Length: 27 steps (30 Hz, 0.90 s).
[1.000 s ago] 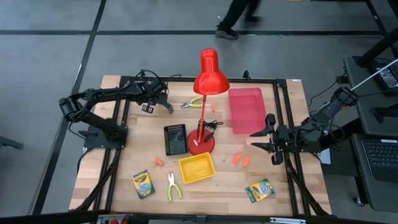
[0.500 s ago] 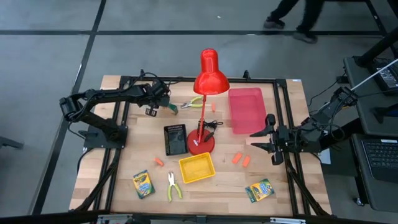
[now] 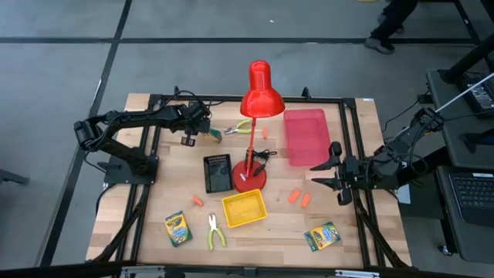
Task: Pick & Place School Supplies
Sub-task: Put the crayon box into the pink bin
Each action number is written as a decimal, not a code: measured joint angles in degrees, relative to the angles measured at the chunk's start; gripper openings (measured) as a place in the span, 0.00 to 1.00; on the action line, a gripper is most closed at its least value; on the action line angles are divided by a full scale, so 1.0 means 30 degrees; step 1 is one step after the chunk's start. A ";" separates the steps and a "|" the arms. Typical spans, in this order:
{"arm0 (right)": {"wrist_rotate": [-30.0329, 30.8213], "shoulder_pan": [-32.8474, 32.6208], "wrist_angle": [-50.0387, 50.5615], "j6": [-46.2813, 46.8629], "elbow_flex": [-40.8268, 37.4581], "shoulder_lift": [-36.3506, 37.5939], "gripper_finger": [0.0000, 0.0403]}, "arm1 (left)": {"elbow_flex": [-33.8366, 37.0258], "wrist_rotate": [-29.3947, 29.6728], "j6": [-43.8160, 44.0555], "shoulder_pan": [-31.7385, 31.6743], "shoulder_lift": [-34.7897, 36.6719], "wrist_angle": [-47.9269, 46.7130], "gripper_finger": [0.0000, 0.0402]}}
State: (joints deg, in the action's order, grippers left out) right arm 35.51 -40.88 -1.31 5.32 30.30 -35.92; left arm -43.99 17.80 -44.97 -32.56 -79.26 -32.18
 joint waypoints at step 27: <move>-0.0445 -0.0035 0.0007 0.0226 0.0000 -0.0743 0.37 | -0.0824 -0.5429 0.7684 -0.0058 0.2509 -0.2556 0.01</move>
State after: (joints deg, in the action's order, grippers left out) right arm 34.17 -40.99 -1.29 6.00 30.30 -38.15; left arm -46.46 1.51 -21.92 -32.73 -71.74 -39.85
